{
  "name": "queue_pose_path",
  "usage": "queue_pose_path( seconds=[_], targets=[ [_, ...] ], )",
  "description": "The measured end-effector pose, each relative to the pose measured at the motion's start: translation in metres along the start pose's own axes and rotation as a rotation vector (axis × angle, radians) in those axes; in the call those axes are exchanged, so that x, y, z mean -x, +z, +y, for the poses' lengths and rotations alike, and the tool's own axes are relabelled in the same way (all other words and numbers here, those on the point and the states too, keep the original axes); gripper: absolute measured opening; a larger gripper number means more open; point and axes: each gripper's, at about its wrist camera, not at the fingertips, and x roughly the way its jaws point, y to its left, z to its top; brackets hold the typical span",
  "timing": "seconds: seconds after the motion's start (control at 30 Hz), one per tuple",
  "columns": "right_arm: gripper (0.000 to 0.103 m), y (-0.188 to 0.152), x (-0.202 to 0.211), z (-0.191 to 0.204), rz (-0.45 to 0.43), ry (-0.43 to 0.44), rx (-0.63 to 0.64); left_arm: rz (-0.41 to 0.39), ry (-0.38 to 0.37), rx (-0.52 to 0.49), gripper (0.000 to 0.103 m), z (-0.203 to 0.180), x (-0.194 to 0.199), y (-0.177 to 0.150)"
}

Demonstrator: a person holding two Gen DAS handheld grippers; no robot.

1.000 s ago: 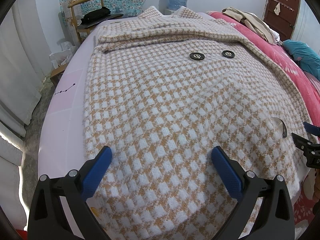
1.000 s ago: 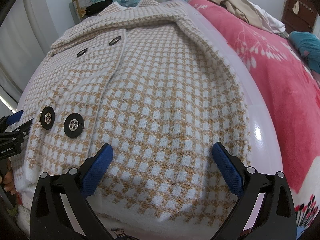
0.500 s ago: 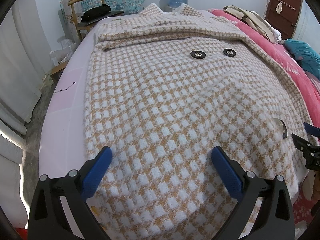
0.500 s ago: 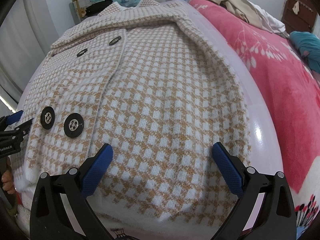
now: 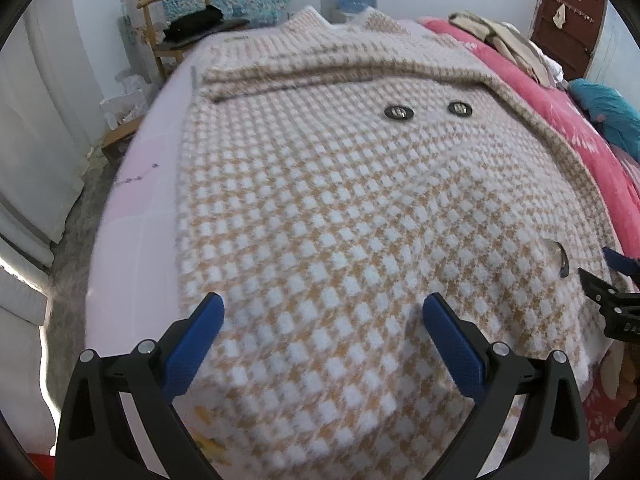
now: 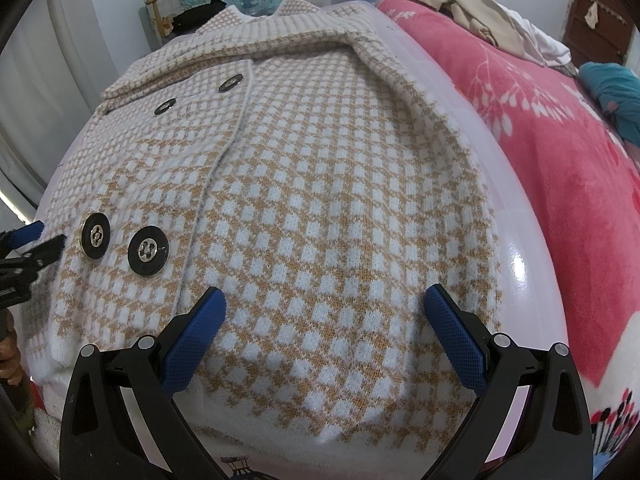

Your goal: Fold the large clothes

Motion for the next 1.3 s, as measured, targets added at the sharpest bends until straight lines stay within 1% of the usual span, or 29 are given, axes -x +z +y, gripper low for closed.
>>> queue_pose_path(
  seconds=[0.13, 0.17, 0.3, 0.37, 0.43, 0.5, 0.57, 0.6, 0.67, 0.83, 0.87, 0.93, 1.07, 1.3],
  targets=[
    [0.095, 0.0, 0.0, 0.001, -0.001, -0.001, -0.002, -0.045, 0.003, 0.015, 0.098, 0.013, 0.018, -0.008],
    [0.095, 0.0, 0.0, 0.001, -0.002, -0.001, -0.002, -0.059, -0.007, 0.027, 0.098, 0.017, 0.024, -0.012],
    [0.095, 0.0, 0.0, 0.001, -0.001, -0.001, -0.002, -0.07, -0.041, 0.062, 0.097, 0.028, 0.036, -0.025],
    [0.095, 0.0, 0.0, 0.0, -0.001, -0.001, -0.001, -0.075, -0.081, 0.091, 0.093, 0.033, 0.041, -0.034],
    [0.095, 0.0, 0.0, 0.0, -0.002, -0.001, 0.0, -0.061, -0.124, 0.118, 0.091, 0.037, 0.043, -0.042],
    [0.095, 0.0, 0.0, -0.001, -0.003, -0.001, -0.001, -0.034, -0.145, 0.143, 0.086, 0.039, 0.041, -0.049],
    [0.095, 0.0, 0.0, -0.002, -0.002, 0.0, 0.001, 0.001, -0.168, 0.181, 0.078, 0.044, 0.036, -0.056],
    [0.095, 0.0, 0.0, -0.002, -0.003, 0.001, 0.002, 0.007, -0.18, 0.2, 0.077, 0.047, 0.035, -0.058],
    [0.095, 0.001, 0.0, -0.002, -0.005, 0.0, 0.002, -0.008, -0.196, 0.225, 0.071, 0.052, 0.04, -0.063],
    [0.095, 0.003, -0.001, -0.001, -0.009, 0.0, 0.002, 0.002, -0.238, 0.263, 0.058, 0.058, 0.042, -0.071],
    [0.095, 0.002, -0.001, -0.002, -0.009, 0.0, 0.002, 0.003, -0.257, 0.268, 0.054, 0.058, 0.043, -0.073],
    [0.095, 0.003, -0.002, -0.002, -0.007, 0.0, 0.001, 0.005, -0.295, 0.273, 0.049, 0.058, 0.045, -0.076],
    [0.095, 0.002, -0.001, -0.002, -0.011, 0.001, 0.002, 0.018, -0.324, 0.296, 0.047, 0.061, 0.047, -0.083],
    [0.095, 0.003, -0.002, 0.001, -0.013, -0.001, 0.001, 0.038, -0.411, 0.401, 0.047, 0.074, 0.046, -0.095]
  ],
)
